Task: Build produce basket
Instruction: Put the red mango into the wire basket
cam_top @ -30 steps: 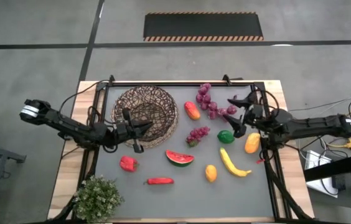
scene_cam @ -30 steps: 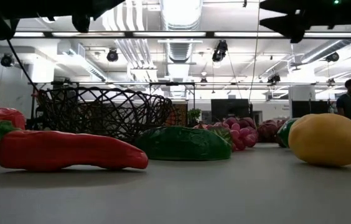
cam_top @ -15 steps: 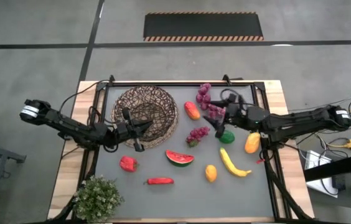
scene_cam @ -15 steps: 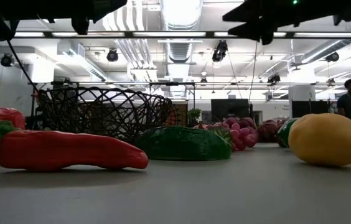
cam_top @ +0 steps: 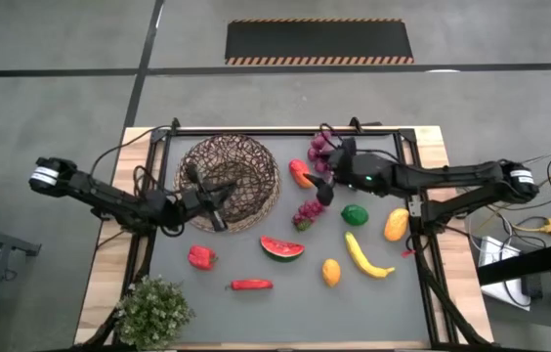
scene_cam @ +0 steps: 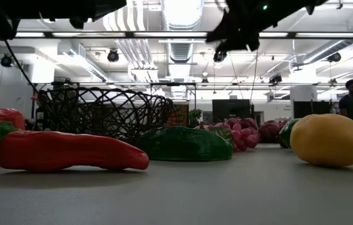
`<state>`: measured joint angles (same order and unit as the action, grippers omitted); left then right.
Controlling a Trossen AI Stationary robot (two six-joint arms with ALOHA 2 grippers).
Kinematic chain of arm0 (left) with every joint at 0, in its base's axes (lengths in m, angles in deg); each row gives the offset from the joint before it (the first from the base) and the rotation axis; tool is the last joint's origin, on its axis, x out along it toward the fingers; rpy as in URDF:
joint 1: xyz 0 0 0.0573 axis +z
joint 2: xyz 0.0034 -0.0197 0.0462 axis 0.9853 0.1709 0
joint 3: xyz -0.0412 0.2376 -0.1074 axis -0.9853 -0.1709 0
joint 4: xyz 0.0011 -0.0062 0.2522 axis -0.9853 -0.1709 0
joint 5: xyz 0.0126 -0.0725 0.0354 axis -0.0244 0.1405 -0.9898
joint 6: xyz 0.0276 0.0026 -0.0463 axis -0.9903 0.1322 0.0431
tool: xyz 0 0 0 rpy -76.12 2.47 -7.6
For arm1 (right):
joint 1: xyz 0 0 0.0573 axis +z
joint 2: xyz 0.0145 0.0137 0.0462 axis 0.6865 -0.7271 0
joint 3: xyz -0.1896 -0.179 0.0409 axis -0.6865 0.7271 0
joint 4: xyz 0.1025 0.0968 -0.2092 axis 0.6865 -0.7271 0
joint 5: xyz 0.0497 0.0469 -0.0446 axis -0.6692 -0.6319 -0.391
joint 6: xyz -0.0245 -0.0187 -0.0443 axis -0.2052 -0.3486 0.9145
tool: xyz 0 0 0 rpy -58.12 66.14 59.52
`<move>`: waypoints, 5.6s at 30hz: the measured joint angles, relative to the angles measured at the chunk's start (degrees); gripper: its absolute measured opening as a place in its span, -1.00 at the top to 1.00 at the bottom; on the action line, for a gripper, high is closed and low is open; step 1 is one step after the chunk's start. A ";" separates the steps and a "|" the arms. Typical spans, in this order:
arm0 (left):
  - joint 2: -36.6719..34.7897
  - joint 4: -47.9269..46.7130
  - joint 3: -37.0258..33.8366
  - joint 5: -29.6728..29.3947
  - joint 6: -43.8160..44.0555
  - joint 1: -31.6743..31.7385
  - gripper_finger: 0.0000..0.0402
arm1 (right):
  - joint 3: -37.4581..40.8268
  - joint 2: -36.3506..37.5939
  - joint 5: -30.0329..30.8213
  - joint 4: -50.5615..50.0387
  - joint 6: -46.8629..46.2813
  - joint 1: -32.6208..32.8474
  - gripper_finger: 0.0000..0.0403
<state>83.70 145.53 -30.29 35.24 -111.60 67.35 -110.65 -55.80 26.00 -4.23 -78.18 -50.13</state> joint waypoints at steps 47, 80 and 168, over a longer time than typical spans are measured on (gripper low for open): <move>-3.60 -0.81 -1.21 -5.22 -12.20 3.92 0.97 | -33.40 -42.02 -13.53 -45.21 -20.11 -12.75 -0.55; -3.62 -1.77 -1.23 -5.33 -12.02 3.81 0.97 | -33.22 -42.16 -13.53 -43.18 -20.32 -12.77 0.04; -12.46 -7.42 -1.38 -5.56 -11.71 1.10 0.97 | -33.84 -38.03 -7.54 5.98 -3.16 -5.52 0.13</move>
<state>71.24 138.11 -31.67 29.68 -123.31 68.45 -144.49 -93.83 18.46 1.75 -81.34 -55.66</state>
